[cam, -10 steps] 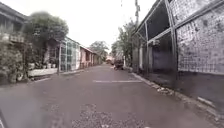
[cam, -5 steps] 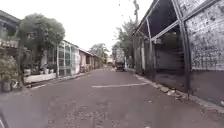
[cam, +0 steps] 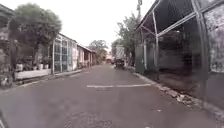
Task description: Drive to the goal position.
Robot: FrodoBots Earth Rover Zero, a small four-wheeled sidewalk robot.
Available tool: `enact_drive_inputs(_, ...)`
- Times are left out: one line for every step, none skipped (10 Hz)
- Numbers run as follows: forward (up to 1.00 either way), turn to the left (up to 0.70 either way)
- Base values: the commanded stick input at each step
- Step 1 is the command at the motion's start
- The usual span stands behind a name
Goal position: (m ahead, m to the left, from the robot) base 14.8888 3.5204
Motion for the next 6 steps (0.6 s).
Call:
enact_drive_inputs(0.7, 0.0)
enact_drive_inputs(0.7, 0.0)
enact_drive_inputs(0.7, 0.0)
enact_drive_inputs(0.7, 0.0)
enact_drive_inputs(0.7, 0.0)
enact_drive_inputs(0.7, 0.0)
